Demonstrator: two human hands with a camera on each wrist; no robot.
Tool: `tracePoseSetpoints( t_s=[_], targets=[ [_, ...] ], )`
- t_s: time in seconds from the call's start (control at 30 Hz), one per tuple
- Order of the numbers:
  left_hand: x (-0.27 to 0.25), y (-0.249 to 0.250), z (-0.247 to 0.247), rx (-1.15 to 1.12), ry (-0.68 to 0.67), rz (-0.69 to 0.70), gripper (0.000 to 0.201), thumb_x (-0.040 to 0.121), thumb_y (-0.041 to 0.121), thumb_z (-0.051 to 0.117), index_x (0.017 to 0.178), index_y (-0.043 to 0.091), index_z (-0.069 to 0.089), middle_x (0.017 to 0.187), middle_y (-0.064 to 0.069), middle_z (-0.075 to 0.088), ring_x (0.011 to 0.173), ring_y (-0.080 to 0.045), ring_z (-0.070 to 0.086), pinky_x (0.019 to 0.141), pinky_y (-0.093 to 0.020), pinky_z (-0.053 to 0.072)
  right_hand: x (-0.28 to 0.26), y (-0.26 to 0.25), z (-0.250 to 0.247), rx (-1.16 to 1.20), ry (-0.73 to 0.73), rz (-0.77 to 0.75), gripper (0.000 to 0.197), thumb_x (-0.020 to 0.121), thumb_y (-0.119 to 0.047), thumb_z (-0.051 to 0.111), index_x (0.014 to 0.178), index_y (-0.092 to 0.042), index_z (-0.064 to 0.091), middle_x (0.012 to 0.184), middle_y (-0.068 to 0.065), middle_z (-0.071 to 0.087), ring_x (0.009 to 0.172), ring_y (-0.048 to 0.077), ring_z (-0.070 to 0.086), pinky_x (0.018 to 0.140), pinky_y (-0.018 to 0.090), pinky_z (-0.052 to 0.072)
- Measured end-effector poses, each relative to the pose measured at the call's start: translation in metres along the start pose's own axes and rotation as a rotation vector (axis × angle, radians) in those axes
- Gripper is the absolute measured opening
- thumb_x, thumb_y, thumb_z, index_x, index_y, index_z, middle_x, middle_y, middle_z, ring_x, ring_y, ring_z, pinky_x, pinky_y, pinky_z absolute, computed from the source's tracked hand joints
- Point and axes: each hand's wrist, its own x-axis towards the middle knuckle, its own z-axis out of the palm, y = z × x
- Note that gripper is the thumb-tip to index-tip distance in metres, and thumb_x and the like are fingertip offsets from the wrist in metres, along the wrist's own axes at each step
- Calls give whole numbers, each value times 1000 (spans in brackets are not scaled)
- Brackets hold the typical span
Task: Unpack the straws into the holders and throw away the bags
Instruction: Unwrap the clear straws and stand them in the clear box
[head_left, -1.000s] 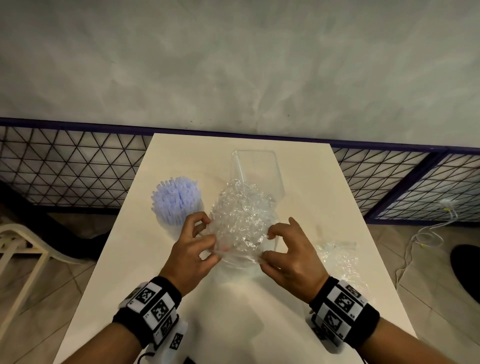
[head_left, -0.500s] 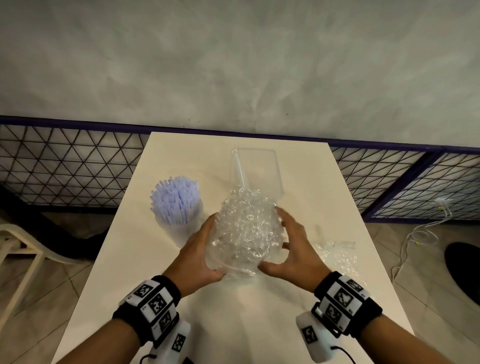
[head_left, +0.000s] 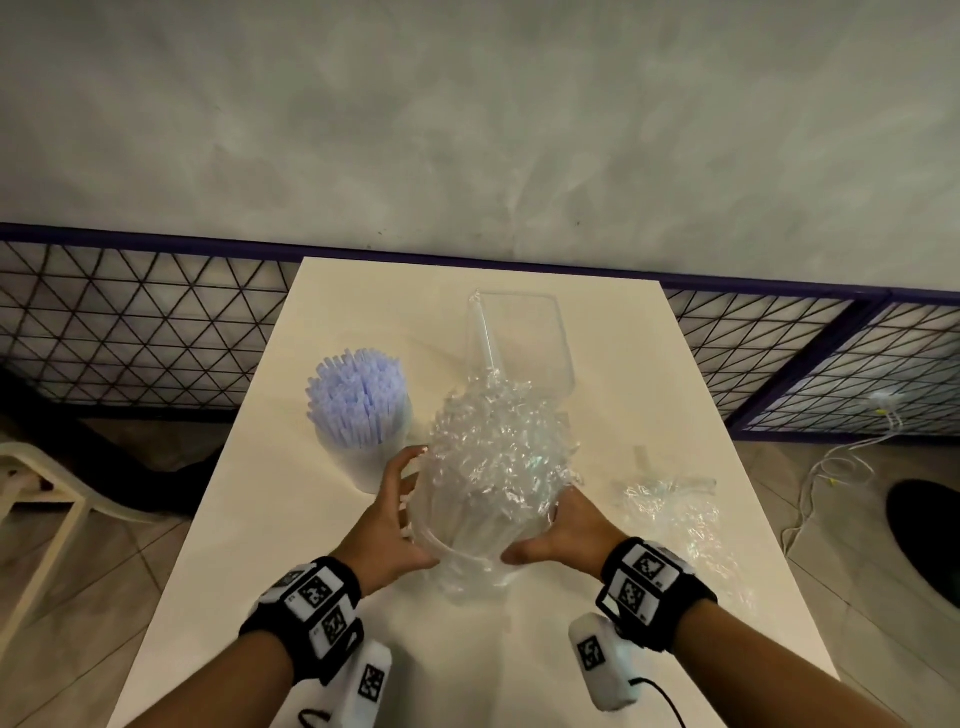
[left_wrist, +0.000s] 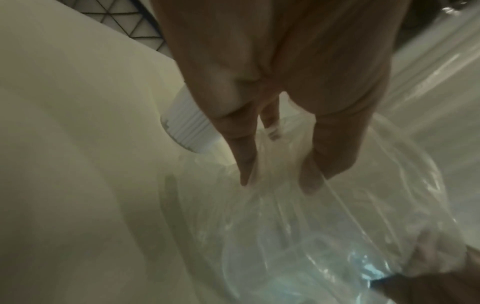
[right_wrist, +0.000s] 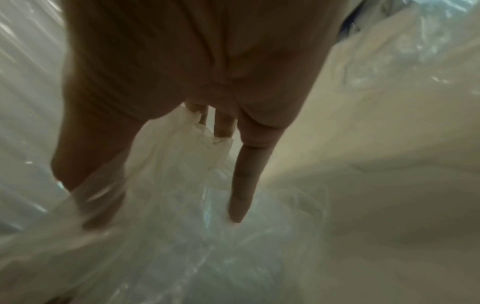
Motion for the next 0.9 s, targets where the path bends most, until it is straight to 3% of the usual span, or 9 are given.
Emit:
tracePoseSetpoints(
  t_s=[0.1, 0.2, 0.33, 0.47, 0.57, 0.63, 0.73, 0.8, 0.9],
  targets=[
    [-9, -3, -2, 32, -131, -54, 110, 60, 7, 84, 136, 45, 15, 130, 16, 48, 118, 0, 55, 82, -9, 48, 0, 4, 12, -31, 2, 28, 54, 65, -22, 93, 69, -32, 40, 47, -39, 51, 52, -9, 53, 47, 4, 37],
    [-13, 1, -11, 224, -216, -87, 116, 68, 15, 82, 150, 29, 0, 150, 12, 26, 133, -6, 38, 94, -9, 41, 0, 0, 15, -73, -24, 84, 62, 70, -16, 90, 65, -30, 29, 35, -35, 42, 39, -13, 47, 44, 5, 36],
    [-21, 14, -17, 220, -188, 39, 137, 47, 50, 91, 147, 44, -2, 156, 16, 18, 142, -2, 25, 117, -34, 30, -5, -14, 16, -150, -57, 94, 64, 77, -13, 85, 65, -29, 24, 29, -35, 35, 37, -19, 44, 47, 4, 37],
    [-28, 10, -7, 34, -139, 87, 141, 43, 27, 97, 144, 49, 1, 143, 23, 40, 132, 2, 42, 108, -23, 40, -12, -20, 34, -275, -123, 137, 48, 76, -32, 85, 55, -40, 43, 41, -53, 32, 49, -25, 47, 57, 0, 38],
    [-31, -1, -2, 1, -60, 104, 129, 47, 8, 95, 144, 29, 13, 132, 12, 53, 120, 3, 54, 97, -18, 48, -8, -15, 46, -329, -110, 114, 57, 78, -32, 84, 37, -25, 45, 35, -14, 48, 41, -13, 46, 56, 8, 39],
    [-32, -3, -2, -34, -42, 80, 112, 52, -5, 90, 140, 20, 27, 122, 2, 62, 113, -4, 62, 87, -16, 51, -10, -16, 46, -295, -126, 92, 45, 73, -36, 87, 48, -19, 54, 41, -18, 56, 46, -10, 54, 54, 13, 43],
    [-30, -8, -7, 23, 25, 71, 88, 53, 8, 92, 128, 8, 47, 111, 0, 69, 105, -8, 67, 89, -21, 50, -15, -26, 35, -211, -141, 15, 20, 69, -33, 89, 74, -29, 70, 69, -33, 65, 73, -20, 59, 70, 9, 49],
    [-31, -9, -10, 57, 71, 66, 82, 51, 23, 93, 122, 13, 53, 110, 4, 69, 105, -7, 66, 94, -27, 51, -12, -23, 22, -148, -68, -94, 87, 58, -43, 94, 133, -31, 51, 125, -29, 53, 121, -10, 49, 105, 22, 44],
    [-33, -9, -9, 112, 150, 53, 75, 50, 37, 91, 116, 20, 58, 107, 6, 69, 103, -5, 65, 97, -30, 50, -13, -30, 0, -163, 15, -221, 119, 57, -47, 92, 149, -42, 17, 146, -20, 29, 137, 6, 30, 114, 31, 31]
  ],
)
